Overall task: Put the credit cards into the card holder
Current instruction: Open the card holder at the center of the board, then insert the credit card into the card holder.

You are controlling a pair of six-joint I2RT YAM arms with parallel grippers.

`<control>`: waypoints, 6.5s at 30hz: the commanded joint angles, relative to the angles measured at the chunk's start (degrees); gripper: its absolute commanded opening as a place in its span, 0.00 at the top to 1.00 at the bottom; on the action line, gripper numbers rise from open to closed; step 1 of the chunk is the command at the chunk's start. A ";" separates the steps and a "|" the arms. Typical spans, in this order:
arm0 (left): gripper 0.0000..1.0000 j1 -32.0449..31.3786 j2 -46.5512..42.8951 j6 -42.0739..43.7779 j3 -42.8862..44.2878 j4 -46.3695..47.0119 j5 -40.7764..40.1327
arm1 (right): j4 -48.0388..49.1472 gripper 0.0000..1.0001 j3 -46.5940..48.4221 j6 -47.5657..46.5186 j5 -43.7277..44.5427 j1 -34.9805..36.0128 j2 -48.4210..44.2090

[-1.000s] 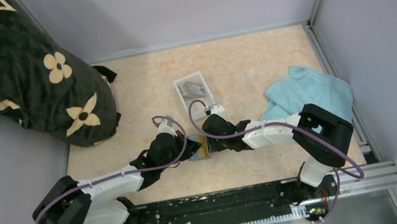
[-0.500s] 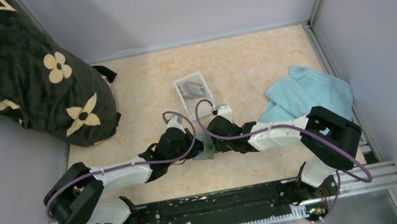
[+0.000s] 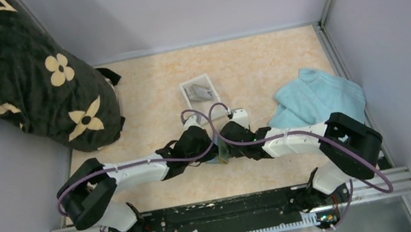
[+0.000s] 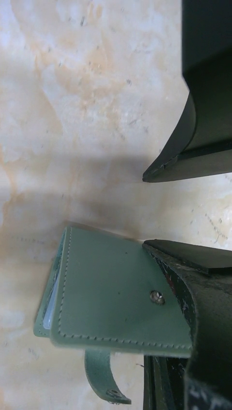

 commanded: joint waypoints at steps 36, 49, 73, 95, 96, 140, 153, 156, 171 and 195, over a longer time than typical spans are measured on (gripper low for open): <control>1.00 -7.05 4.59 3.32 8.19 -6.50 -8.24 | -18.56 0.42 18.21 6.26 -8.46 -9.38 -6.27; 1.00 -7.58 3.97 5.64 7.84 -4.52 -9.09 | -21.12 0.42 20.28 6.08 -14.14 -9.74 0.08; 1.00 -8.22 5.03 7.48 8.01 -4.10 -10.76 | -21.42 0.61 17.40 3.67 -10.02 -10.15 3.57; 1.00 -8.06 2.05 3.44 6.64 -10.70 -18.76 | -20.12 1.00 9.43 0.06 -11.30 -12.15 -2.61; 1.00 -7.96 1.86 3.04 6.39 -11.17 -19.32 | -20.23 1.00 9.36 -0.38 -11.26 -12.20 -2.94; 1.00 3.09 -6.46 -1.22 -2.83 -21.42 -15.86 | 2.48 1.00 10.90 -16.18 -33.99 -18.17 11.12; 1.00 3.24 -18.60 2.23 -7.51 -10.89 -12.70 | 7.11 1.00 11.75 -16.06 -37.45 -16.71 15.95; 1.00 3.28 -18.72 2.55 -8.84 -5.59 -10.03 | 8.36 1.00 9.85 -15.36 -37.23 -16.50 15.29; 1.00 3.31 -12.38 -2.17 -14.70 11.61 -6.02 | 10.69 1.00 4.61 -15.00 -37.19 -16.42 13.02; 1.00 3.30 -10.19 -6.33 -16.32 11.54 -9.81 | 10.77 1.00 3.58 -15.78 -38.34 -16.44 14.07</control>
